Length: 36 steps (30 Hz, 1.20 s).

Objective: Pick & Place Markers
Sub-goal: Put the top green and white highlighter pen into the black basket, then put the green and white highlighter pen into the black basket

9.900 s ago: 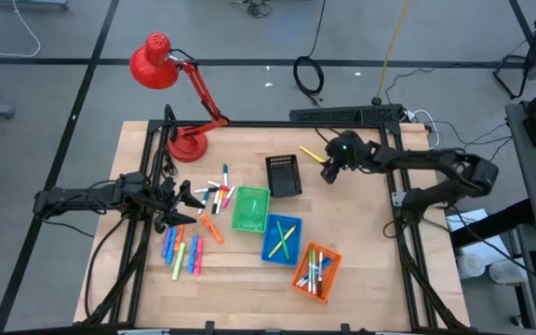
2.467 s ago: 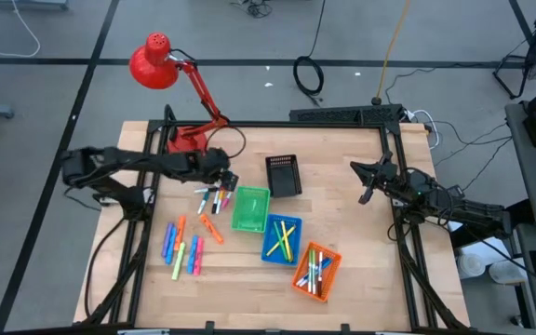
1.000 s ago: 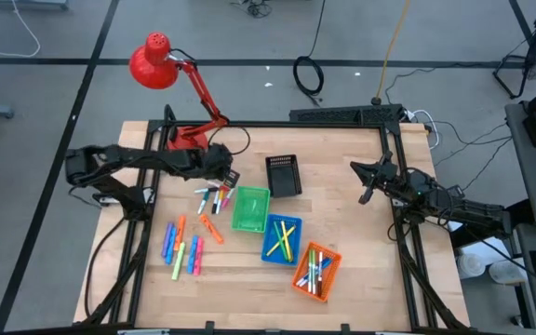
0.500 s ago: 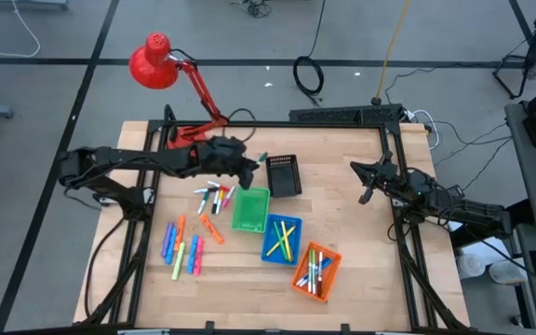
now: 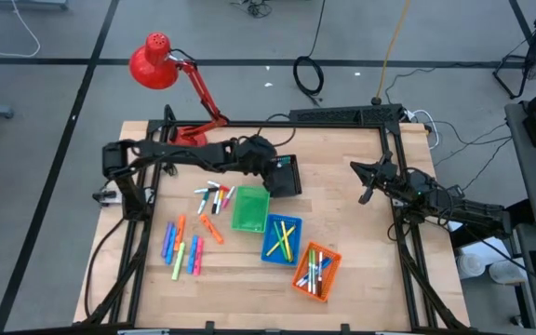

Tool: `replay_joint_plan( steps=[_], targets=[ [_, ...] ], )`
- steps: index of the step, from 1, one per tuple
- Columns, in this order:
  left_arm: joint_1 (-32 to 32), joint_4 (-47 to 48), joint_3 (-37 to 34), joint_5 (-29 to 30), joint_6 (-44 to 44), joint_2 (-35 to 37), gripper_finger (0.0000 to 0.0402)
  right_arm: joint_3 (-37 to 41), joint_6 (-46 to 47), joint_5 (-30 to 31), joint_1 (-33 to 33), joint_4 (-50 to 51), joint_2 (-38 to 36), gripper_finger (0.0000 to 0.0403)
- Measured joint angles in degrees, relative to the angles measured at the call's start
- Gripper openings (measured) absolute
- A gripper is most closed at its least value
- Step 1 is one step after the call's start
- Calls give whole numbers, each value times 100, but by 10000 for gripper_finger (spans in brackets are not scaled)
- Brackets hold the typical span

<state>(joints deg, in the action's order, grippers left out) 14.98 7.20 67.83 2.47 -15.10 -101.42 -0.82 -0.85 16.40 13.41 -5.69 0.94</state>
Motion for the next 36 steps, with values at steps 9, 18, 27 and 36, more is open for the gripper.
replay_joint_plan(
  steps=[9,18,27,36],
  targets=[
    [-4,-30,5,-2,-4,-228,51,0,0,1,0,1,-2,0],
    [-3,90,5,-2,-9,-198,87,0,0,0,-2,-2,-1,0],
    [1,148,5,0,353,-136,205,0,0,1,0,-2,0,0],
    [-7,2947,9,428,620,835,240,0,-2,0,-1,-2,0,0]
  ],
)
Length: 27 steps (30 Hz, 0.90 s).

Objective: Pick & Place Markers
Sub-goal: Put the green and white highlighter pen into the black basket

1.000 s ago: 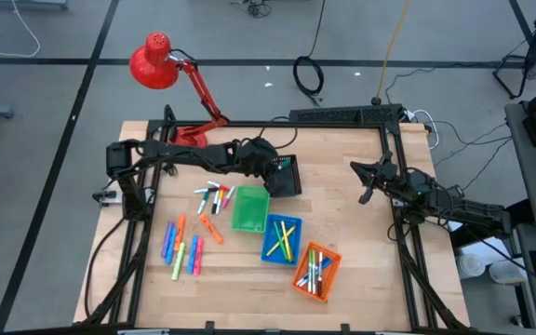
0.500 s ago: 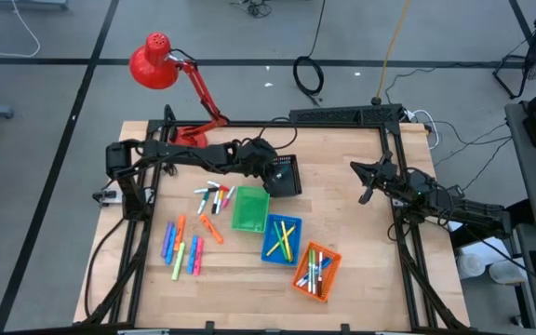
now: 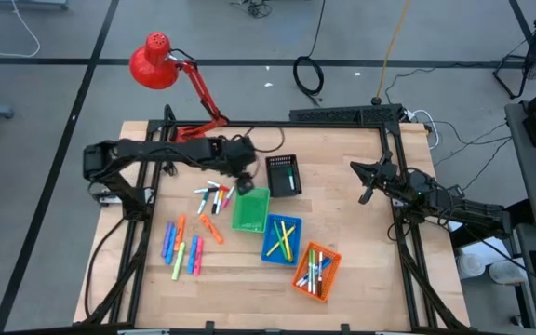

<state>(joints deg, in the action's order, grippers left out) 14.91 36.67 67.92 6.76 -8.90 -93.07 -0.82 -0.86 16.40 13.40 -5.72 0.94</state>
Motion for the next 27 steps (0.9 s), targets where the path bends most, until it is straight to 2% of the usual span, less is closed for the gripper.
replay_joint_plan(
  steps=[3,6,10,15,19,27],
  targets=[
    [-96,1122,-162,223,-477,347,235,0,0,2,1,0,1,0],
    [-270,1653,-642,649,-1012,706,228,0,2,0,1,0,-1,0],
    [-370,1233,-1581,743,-1539,1284,219,0,2,0,1,0,-1,0],
    [-381,704,-2527,100,-2134,1772,214,-1,0,0,1,0,-1,0],
    [-501,676,-2953,-261,-2722,1823,214,-1,2,0,-1,0,-1,0],
    [-792,-37,-3417,-331,-3253,1787,214,0,2,0,-1,0,-1,0]
  ],
)
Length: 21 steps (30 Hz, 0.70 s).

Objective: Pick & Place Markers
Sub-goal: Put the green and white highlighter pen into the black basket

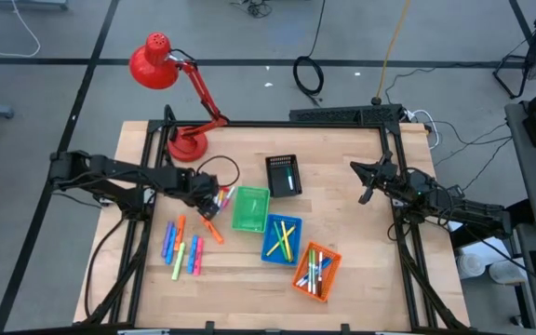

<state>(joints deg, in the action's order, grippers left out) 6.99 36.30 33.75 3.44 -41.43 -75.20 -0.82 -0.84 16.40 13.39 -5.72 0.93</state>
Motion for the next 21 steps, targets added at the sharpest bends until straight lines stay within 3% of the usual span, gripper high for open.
replay_joint_plan(
  steps=[16,21],
  targets=[
    [56,-416,-519,146,-583,20,212,-2,0,0,2,0,0,0],
    [65,-389,-530,157,-567,15,169,-2,-1,0,1,0,0,0]
  ],
)
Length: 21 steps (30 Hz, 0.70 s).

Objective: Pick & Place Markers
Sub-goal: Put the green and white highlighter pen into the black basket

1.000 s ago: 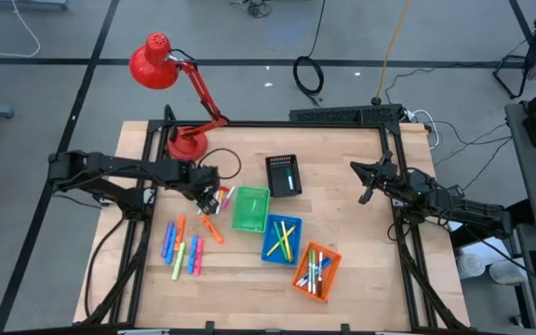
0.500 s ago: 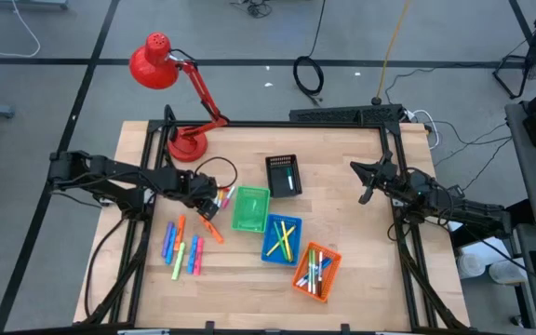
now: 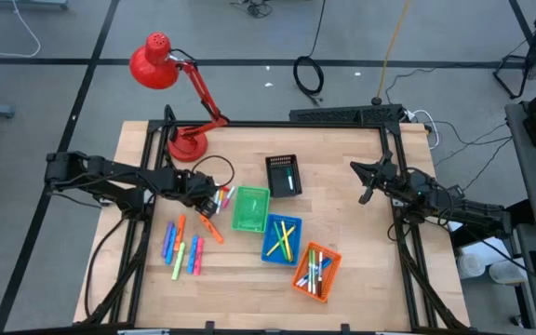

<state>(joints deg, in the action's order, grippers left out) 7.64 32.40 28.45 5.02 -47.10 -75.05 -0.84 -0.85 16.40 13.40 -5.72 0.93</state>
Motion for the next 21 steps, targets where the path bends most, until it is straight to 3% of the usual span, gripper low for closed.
replay_joint_plan(
  steps=[8,15,21],
  targets=[
    [31,90,-2,-71,96,4,40,2,0,0,1,0,0,0],
    [31,251,315,-376,449,176,35,0,1,0,1,0,2,0],
    [-47,269,921,-518,915,412,57,2,-1,-2,1,2,2,0]
  ],
)
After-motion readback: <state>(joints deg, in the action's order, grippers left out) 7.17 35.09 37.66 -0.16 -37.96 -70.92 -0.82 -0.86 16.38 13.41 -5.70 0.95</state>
